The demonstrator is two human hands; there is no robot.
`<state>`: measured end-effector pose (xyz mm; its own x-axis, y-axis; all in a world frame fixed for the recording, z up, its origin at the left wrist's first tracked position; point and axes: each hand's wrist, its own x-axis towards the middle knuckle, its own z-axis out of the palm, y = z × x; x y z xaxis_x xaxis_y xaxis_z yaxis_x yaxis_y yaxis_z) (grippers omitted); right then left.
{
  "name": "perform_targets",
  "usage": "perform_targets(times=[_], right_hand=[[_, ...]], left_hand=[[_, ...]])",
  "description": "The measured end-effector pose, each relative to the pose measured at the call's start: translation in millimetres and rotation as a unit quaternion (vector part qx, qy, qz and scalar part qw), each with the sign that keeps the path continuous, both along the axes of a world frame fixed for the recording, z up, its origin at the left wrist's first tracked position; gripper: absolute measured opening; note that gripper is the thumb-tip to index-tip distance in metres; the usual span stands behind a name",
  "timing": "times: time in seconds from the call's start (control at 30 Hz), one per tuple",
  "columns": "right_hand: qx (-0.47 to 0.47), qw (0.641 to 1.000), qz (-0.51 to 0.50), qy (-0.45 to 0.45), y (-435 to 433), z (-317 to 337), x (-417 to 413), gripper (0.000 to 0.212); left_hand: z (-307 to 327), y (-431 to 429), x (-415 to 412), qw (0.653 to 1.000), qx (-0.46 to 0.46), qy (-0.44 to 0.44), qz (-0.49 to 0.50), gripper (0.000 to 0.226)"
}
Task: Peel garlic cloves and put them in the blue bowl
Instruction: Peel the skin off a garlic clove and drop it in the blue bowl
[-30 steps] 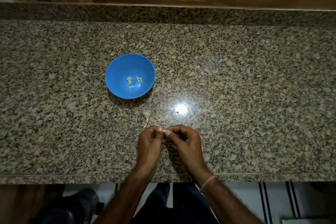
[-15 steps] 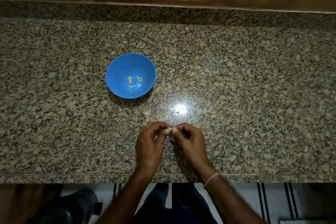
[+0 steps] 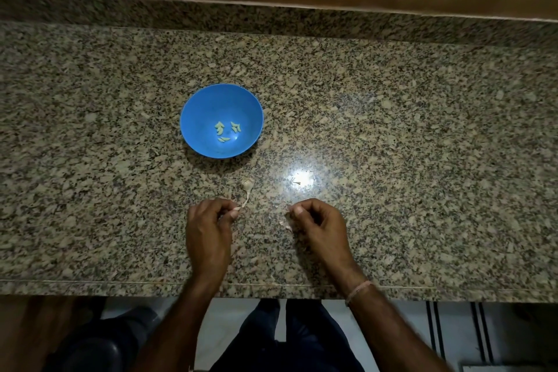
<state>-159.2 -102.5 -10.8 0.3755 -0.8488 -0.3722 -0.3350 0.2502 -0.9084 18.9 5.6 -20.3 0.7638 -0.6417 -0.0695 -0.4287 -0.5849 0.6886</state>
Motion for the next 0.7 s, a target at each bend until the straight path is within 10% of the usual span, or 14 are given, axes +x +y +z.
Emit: perform_targets(times=[0.33, 0.47, 0.7], right_hand=[[-0.025, 0.999, -0.039, 0.006, -6, 5, -23, 0.011], [-0.037, 0.998, -0.048, 0.011, -1, 7, -34, 0.011], [-0.125, 0.988, 0.017, 0.086, 10, 2, -46, 0.033]], left_hand=[[-5, -17, -63, 0.972, -0.014, 0.000, -0.234, 0.046], [-14, -25, -66, 0.972, -0.036, -0.020, -0.233, 0.017], [-9, -29, -66, 0.979, -0.035, -0.036, -0.197, 0.034]])
